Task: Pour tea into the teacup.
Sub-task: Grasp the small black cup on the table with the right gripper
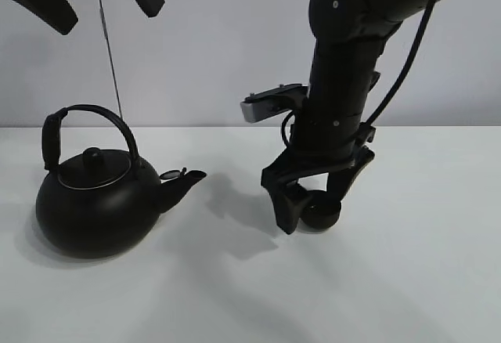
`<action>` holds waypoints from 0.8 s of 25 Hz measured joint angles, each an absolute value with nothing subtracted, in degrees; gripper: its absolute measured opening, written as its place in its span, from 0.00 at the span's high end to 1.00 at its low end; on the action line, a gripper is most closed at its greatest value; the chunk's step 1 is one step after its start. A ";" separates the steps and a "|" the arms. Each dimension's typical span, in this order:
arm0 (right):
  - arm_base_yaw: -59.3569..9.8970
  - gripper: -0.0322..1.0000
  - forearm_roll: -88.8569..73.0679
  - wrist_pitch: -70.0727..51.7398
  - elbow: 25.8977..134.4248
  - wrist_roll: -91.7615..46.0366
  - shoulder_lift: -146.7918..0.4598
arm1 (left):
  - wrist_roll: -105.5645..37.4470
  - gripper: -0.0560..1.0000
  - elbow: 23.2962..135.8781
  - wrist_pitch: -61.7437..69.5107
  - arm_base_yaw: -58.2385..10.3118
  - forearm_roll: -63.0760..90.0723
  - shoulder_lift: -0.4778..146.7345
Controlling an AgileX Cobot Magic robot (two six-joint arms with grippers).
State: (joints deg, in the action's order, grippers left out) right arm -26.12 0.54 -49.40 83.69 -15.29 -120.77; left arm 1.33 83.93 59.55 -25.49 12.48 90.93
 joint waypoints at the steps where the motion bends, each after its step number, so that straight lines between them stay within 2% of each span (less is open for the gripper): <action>1: -26.83 0.36 1.34 -48.95 83.69 -14.93 -120.97 | 1.33 0.32 83.93 59.55 -25.49 12.48 90.93; 6: -27.34 0.36 5.95 -48.02 83.69 -8.81 -121.24 | 1.33 0.32 83.93 59.50 -25.49 12.48 90.93; 12: -27.13 0.36 6.05 -48.27 83.69 -7.74 -121.40 | 1.33 0.32 83.93 59.25 -25.49 12.48 90.93; 20: -27.13 0.57 4.92 -48.27 83.69 -6.76 -122.66 | 1.33 0.32 83.93 59.19 -25.49 12.48 90.93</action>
State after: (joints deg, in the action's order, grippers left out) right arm -27.13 4.92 -48.27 83.69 -6.76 -122.66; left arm 1.33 83.93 59.19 -25.49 12.48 90.93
